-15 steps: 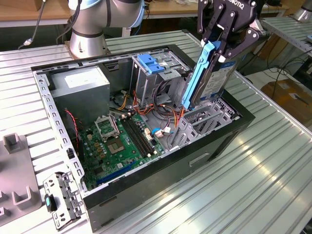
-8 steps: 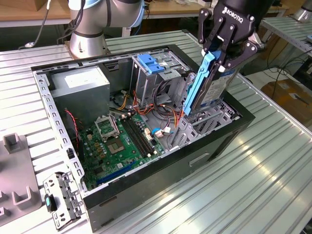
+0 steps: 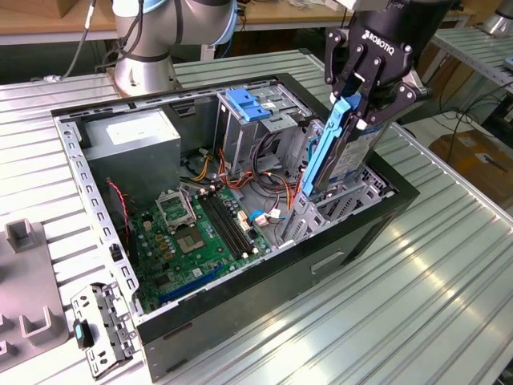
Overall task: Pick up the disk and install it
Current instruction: 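Insert the disk into the insertion slot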
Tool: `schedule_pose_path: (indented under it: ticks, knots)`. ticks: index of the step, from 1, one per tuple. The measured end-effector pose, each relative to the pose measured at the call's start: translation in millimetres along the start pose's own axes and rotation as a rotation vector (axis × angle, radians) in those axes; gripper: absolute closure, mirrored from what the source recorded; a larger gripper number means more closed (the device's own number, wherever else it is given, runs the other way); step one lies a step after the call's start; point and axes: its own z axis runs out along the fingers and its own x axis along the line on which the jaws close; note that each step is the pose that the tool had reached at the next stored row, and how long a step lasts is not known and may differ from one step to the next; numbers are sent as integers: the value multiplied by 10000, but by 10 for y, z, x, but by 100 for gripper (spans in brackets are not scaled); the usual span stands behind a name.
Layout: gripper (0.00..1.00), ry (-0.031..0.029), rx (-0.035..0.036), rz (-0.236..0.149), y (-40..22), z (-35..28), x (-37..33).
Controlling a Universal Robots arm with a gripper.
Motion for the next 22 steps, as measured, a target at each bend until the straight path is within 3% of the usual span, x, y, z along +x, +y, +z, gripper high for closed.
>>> schedule_pose_path:
  ticks: [10,16,22]
  knots:
    - [63,-4,-1,2,10,61,54]
    - [63,39,1,0,7,-16,56]
    - [63,40,2,-41,8,7,55]
